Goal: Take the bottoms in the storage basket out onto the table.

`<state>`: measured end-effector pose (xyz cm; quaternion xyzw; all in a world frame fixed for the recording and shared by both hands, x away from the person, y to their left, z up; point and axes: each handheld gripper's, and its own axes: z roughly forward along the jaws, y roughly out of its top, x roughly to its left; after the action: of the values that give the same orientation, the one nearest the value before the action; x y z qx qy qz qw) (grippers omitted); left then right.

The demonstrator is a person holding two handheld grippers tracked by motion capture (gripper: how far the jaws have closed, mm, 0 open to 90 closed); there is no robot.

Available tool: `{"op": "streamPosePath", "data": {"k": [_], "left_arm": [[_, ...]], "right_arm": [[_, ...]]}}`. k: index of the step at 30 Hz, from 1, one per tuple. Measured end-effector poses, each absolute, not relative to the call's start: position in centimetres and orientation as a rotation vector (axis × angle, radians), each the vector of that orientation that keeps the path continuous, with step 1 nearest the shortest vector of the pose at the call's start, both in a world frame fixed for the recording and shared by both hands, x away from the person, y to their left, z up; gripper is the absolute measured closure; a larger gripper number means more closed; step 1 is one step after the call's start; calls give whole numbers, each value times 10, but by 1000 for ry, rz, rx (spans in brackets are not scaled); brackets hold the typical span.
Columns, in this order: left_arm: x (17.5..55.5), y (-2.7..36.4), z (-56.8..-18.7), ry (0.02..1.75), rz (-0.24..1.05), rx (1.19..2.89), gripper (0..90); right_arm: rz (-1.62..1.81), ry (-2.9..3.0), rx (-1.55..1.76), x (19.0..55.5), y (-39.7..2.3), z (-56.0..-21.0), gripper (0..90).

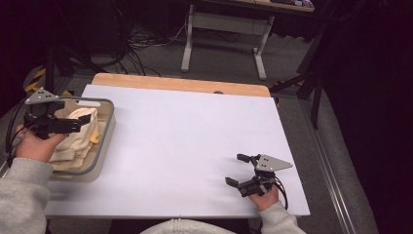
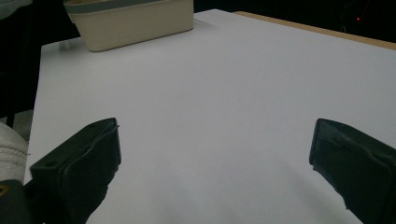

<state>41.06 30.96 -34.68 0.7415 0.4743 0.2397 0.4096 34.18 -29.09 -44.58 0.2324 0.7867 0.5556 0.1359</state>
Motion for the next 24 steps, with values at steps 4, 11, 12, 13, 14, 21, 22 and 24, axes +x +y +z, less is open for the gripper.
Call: {"op": "streamPosePath", "data": {"k": [4,11,12,13,14,21,22,24], "left_arm": [[415,313,-351,1233,597,1870,27],[427,322,-360,1291,577,1913,27],[429,323,-361,1303,570,1921,27],[430,323,-362,1311,561,1919,27],[431,324,-363,1317,547,1919,25],[443,327,-373,1390,451,1968,23],[443,327,-374,1399,438,1975,23],[447,327,-377,1427,423,1985,22]], "right_arm": [[1606,2279,672,342,-291,-446,24],[1615,2284,668,342,-291,-446,22],[1615,2284,666,342,-291,-446,22],[1613,2285,664,342,-291,-446,23],[1613,2286,664,342,-291,-446,22],[1612,2285,662,342,-291,-446,22],[1612,2285,662,342,-291,-446,22],[1614,2284,661,342,-290,-446,22]]}}
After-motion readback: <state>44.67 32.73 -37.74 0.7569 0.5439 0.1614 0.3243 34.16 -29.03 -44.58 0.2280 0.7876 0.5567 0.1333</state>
